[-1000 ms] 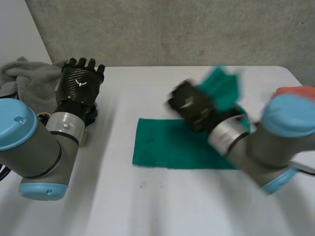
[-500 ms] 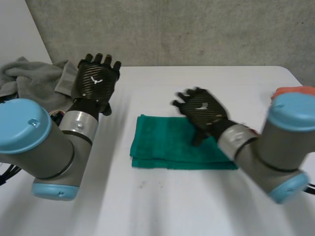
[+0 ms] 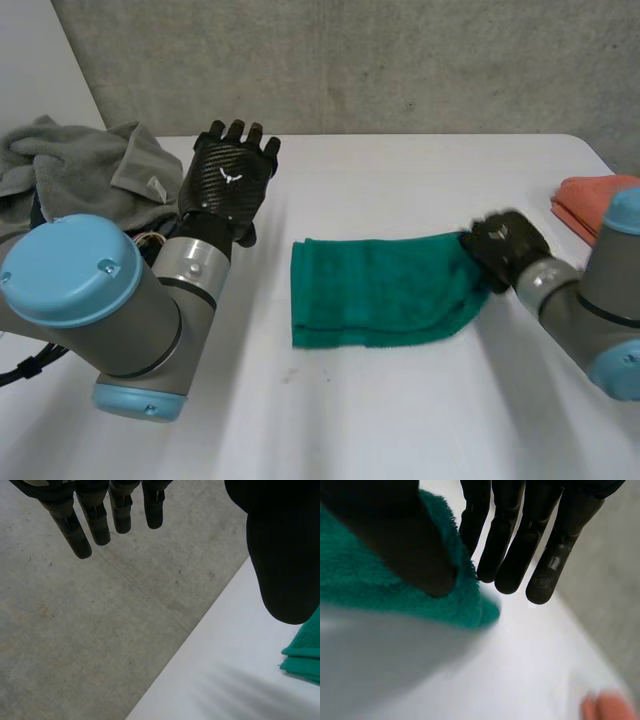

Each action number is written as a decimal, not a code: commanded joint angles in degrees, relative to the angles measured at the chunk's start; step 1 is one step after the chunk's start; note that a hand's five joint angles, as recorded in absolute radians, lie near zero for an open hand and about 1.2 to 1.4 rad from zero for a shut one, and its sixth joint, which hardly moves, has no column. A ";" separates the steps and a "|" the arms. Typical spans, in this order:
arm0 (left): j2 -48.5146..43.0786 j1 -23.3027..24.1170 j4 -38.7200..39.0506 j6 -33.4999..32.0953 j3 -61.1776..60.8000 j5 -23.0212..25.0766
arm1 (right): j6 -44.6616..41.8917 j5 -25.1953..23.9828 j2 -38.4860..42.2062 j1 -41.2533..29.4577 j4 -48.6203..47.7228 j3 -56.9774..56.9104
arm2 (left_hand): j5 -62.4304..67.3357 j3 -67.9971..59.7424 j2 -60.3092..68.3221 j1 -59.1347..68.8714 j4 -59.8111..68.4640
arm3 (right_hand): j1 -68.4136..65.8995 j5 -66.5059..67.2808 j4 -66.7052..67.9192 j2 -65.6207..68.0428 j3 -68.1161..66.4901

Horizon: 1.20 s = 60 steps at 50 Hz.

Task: Fold the laundry.

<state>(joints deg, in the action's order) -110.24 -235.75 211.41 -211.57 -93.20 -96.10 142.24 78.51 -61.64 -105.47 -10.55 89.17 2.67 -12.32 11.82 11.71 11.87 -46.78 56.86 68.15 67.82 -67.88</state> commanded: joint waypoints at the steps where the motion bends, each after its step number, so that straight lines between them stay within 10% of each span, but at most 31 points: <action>1: 2.48 -1.02 -0.12 0.02 -1.19 -0.14 | -1.26 0.41 2.13 -15.62 -2.54 -7.08 | -2.67 2.32 -1.82 -1.71 -1.87 | -33.22 13.14 11.85 12.18 -12.12; 10: 3.36 -4.01 -0.56 0.19 -3.12 -0.23 | -9.71 -3.64 13.03 -28.38 -3.33 -13.23 | -2.67 2.32 -1.82 -1.71 -1.87 | -32.11 12.03 10.74 11.07 -11.01; 13: 3.36 -4.19 -0.56 0.54 -3.21 -0.23 | -2.28 -0.40 12.60 -28.47 -3.25 -14.72 | -2.67 2.32 -1.82 -1.71 -1.87 | 36.78 -56.86 -58.15 -57.82 57.88; 24: 2.57 -3.40 -0.74 3.00 1.27 -0.23 | 28.17 1.03 -2.85 -14.87 -1.76 -8.24 | -2.67 2.32 -1.82 -1.71 -1.87 | 36.78 -56.86 -58.15 -57.82 57.88; 49: 0.46 0.64 -1.79 5.29 2.15 -0.14 | 32.48 -5.48 9.95 -9.75 10.29 -14.90 | -2.46 2.10 -1.60 -1.49 -1.66 | 18.88 -38.95 -40.24 -39.92 39.98; 60: 0.81 0.56 -2.23 5.29 1.27 -0.05 | 24.40 -0.82 15.15 -12.73 10.38 -21.23 | -2.46 2.10 -1.60 -1.49 -1.66 | -33.21 13.14 11.85 12.17 -12.12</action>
<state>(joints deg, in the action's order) -109.66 -235.20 209.48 -206.28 -91.49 -96.18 171.23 75.67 -47.15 -116.60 -0.27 70.15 2.67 -12.32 11.82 11.71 11.87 -52.13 45.03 56.54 56.86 -56.52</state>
